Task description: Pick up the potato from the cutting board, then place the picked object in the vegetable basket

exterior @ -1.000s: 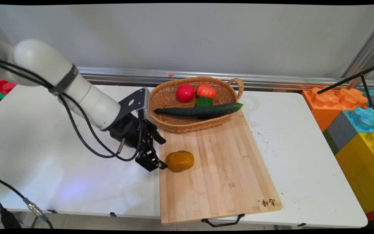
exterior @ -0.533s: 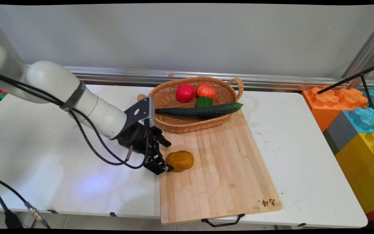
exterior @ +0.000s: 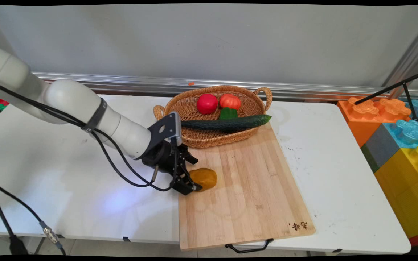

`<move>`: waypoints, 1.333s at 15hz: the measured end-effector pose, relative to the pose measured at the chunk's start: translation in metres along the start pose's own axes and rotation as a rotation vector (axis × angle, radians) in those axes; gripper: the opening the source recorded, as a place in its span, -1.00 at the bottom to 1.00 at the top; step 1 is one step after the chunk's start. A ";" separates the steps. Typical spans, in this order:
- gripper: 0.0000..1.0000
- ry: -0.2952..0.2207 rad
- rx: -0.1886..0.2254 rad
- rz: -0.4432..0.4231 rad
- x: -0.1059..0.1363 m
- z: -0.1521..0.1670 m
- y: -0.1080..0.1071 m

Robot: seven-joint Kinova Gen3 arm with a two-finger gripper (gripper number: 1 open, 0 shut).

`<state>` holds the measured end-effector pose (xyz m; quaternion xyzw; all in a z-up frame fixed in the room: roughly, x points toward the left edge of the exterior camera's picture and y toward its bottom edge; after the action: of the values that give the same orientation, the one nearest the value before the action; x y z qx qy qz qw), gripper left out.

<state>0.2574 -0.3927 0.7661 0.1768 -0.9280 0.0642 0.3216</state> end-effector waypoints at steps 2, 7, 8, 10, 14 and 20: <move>1.00 -0.005 0.007 0.001 0.000 0.005 0.001; -1.00 -0.017 0.014 0.007 0.002 0.012 0.003; -1.00 -0.019 0.015 0.007 0.003 0.012 0.004; -1.00 -0.024 0.017 0.005 0.004 0.012 0.005; -1.00 -0.030 0.026 -0.006 0.013 0.006 0.005; -1.00 -0.020 0.018 -0.021 0.059 -0.014 0.011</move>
<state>0.2181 -0.3964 0.8135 0.1901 -0.9286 0.0672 0.3114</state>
